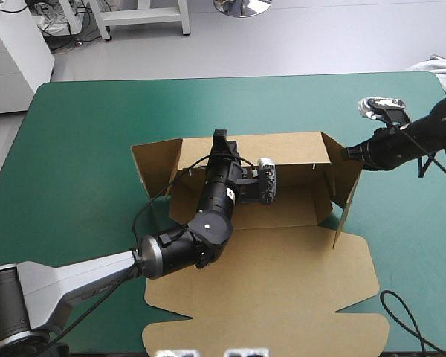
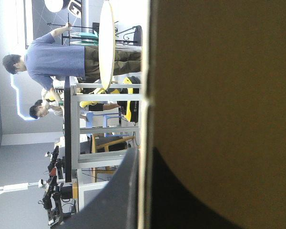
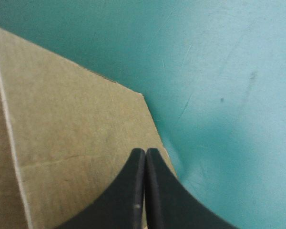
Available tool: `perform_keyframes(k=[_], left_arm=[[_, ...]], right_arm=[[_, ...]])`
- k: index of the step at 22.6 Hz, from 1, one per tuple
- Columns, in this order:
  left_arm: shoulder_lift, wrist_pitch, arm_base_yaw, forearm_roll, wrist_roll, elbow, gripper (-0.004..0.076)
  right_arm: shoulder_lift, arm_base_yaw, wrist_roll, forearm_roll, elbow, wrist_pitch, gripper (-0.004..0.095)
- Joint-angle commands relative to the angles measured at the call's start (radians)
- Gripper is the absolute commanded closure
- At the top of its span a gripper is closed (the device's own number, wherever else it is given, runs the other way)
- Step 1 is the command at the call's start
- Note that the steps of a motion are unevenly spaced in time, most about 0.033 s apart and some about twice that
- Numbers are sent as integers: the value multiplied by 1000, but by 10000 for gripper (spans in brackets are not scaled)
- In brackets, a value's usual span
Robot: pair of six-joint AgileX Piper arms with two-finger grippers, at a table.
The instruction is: Fold the box
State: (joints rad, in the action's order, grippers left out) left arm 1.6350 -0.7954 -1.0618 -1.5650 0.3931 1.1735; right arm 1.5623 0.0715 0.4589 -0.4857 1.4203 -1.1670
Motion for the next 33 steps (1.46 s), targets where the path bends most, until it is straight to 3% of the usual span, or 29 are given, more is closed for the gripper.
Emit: perform_keyframes(k=[1,8,13,18,22,24,30,33], left_arm=[[-44,-37,-6,-55,11,26,734],[-23,-18,-6,-55,11,26,734],[6,-15,-6,-55,11,26,734],[6,-27,-6,-55,19,26,734],[6,-39,-6,-57,38,26,734],[6,-41,-4,-57,44,26,734],[6,-39,-4,-57,49,26,734],[6,-39,-4,-57,79,26,734]], right_arm=[[-104,3,85,-127,-105,130,923],[-259,3,458,-485,-489,420,923],[-306,3,674,-596,-575,431,923],[-327,3,736,-564,-576,397,866],[-343,3,751,-550,-576,390,640],[-352,3,753,-487,-576,368,514],[-368,3,767,-400,-576,321,498],[-368,3,794,-405,-576,348,419]])
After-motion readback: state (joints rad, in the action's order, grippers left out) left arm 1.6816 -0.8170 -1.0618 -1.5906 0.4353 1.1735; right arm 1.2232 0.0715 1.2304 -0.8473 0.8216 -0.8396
